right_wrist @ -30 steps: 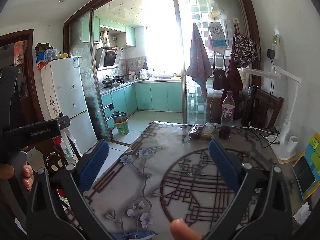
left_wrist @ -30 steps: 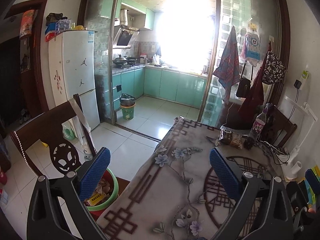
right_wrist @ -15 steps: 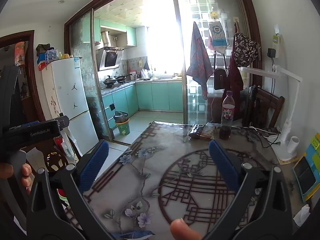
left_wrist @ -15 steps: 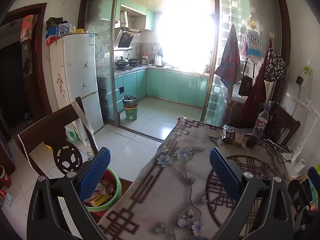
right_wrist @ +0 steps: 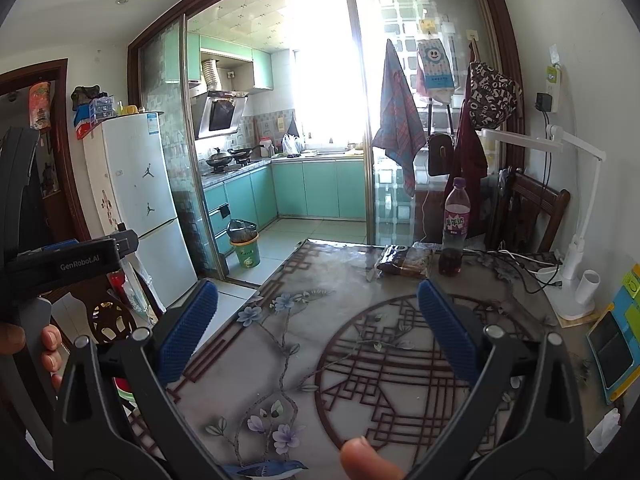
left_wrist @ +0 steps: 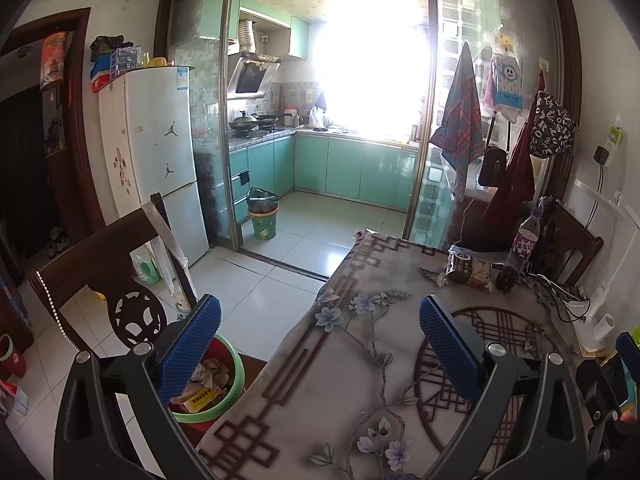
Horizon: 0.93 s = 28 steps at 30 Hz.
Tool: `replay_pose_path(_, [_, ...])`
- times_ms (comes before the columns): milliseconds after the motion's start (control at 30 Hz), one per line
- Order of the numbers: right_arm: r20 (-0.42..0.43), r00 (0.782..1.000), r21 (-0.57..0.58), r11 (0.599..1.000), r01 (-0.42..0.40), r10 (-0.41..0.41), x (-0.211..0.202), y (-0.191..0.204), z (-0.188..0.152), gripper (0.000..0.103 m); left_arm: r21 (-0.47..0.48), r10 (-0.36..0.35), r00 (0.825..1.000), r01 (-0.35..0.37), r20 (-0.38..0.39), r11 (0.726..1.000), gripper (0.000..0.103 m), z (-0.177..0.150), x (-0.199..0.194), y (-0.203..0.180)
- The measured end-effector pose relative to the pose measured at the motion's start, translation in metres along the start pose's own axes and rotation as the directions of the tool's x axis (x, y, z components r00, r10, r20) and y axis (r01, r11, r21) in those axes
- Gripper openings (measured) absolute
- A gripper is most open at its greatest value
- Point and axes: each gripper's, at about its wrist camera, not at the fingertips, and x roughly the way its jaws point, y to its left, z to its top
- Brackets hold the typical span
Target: Collect trash
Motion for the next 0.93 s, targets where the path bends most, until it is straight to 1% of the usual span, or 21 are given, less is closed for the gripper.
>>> replay_pose_path(400, [-0.011, 1.000, 0.010, 1.000, 0.008, -0.008, 0.006, -0.005, -0.003, 0.098, 0.016, -0.007, 1.000, 0.007, -0.014, 1.000, 0.095, -0.001, 0.004, -0.006])
replay_pose_path(667, [-0.030, 0.999, 0.021, 0.999, 0.028, -0.027, 0.012, -0.013, -0.008, 0.098, 0.025, -0.068, 0.996, 0.070, -0.061, 0.997, 0.095, -0.008, 0.017, -0.015])
replay_pose_path(733, [-0.046, 0.998, 0.022, 0.999, 0.041, -0.040, 0.016, -0.017, -0.012, 0.098, 0.033, -0.083, 0.993, 0.086, -0.085, 0.996, 0.095, -0.013, 0.026, -0.020])
replay_pose_path(833, [-0.090, 0.994, 0.028, 0.997, 0.072, -0.069, 0.026, -0.029, -0.026, 0.098, 0.050, -0.107, 0.983, 0.115, -0.147, 0.992, 0.095, -0.028, 0.051, -0.031])
replay_pose_path(933, [-0.179, 0.975, 0.040, 0.989, 0.140, -0.130, 0.044, -0.051, -0.054, 0.098, 0.087, -0.119, 0.972, 0.139, -0.204, 0.986, 0.095, -0.060, 0.085, -0.046])
